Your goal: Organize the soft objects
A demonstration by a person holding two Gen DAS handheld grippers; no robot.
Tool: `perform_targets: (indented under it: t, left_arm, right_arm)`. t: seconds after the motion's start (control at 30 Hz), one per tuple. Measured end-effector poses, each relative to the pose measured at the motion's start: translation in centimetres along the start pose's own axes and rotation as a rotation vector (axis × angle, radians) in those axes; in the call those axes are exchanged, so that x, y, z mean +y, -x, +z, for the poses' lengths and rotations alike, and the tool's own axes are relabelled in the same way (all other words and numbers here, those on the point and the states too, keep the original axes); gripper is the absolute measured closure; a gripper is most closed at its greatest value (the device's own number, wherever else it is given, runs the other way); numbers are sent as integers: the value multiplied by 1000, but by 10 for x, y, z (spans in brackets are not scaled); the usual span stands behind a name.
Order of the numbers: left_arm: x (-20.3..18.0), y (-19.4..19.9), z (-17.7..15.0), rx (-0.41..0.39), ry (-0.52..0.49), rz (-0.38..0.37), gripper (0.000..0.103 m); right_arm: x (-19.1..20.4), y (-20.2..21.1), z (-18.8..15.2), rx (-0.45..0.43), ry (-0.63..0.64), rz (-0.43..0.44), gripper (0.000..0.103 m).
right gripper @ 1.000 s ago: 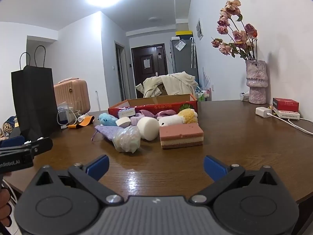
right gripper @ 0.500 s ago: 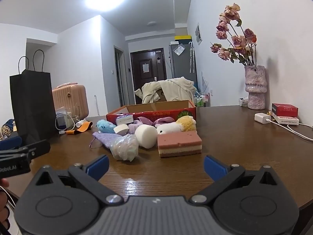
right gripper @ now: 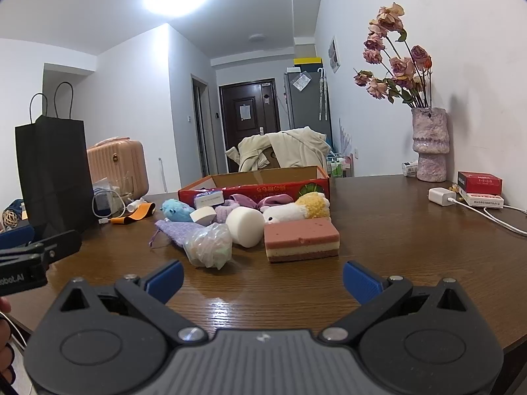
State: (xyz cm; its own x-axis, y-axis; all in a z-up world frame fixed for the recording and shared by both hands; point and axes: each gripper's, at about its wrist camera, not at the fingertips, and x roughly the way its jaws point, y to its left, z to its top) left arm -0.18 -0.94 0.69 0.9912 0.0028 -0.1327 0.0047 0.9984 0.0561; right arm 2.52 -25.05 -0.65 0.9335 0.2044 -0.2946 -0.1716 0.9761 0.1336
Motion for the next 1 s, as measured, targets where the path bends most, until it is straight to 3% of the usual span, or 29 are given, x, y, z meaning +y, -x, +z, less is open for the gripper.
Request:
perform_targets:
  t: [1.0]
  left_arm:
    - [8, -3, -1, 7, 15, 38, 0]
  right_arm:
    - [-2, -2, -3, 15, -11, -8, 0]
